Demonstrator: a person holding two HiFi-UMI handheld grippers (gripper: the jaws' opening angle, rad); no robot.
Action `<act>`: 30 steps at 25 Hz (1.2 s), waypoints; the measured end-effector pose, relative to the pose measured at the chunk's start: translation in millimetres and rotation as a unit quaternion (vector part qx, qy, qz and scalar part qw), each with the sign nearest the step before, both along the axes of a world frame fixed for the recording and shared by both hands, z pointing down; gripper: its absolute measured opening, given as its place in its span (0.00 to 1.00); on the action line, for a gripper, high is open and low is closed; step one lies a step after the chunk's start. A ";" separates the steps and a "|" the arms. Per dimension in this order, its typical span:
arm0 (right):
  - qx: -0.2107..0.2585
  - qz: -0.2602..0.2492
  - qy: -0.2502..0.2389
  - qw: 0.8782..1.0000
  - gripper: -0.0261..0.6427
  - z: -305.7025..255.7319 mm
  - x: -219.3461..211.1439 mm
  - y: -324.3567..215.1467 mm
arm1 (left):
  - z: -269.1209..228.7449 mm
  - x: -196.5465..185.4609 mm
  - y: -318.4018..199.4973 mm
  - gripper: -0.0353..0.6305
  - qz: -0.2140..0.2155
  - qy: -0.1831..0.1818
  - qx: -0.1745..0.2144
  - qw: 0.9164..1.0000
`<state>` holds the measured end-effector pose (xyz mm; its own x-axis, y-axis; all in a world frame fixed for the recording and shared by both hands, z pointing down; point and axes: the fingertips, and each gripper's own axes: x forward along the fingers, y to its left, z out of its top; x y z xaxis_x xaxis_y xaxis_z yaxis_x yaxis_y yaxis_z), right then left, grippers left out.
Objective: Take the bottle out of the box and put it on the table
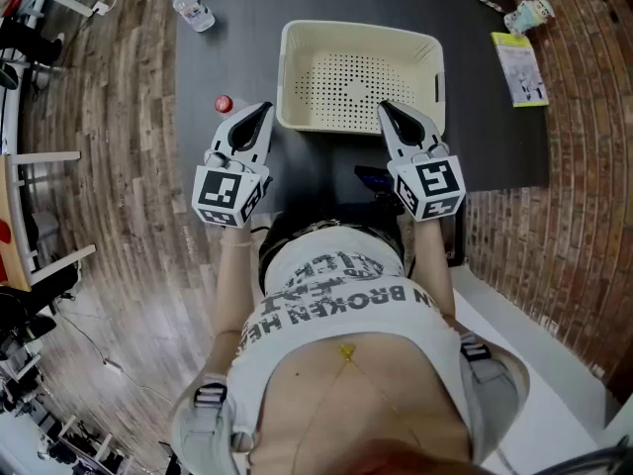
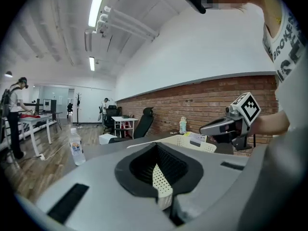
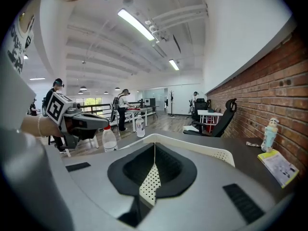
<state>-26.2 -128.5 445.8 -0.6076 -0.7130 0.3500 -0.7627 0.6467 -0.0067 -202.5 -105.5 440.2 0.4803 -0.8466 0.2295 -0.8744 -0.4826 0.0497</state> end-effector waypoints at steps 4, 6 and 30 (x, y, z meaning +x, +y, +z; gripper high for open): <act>0.004 -0.017 -0.002 1.000 0.05 -7.7 14.2 -0.9 | 2.0 41.8 -3.7 0.06 0.010 0.013 -0.015 1.000; 0.006 -0.025 -0.004 1.000 0.05 -11.1 22.5 -1.6 | 0.7 62.6 -6.0 0.06 0.016 0.017 -0.017 1.000; 0.042 -0.137 -0.056 0.988 0.05 -37.1 63.6 11.8 | -23.2 191.0 -1.7 0.06 -0.004 0.041 -0.004 0.999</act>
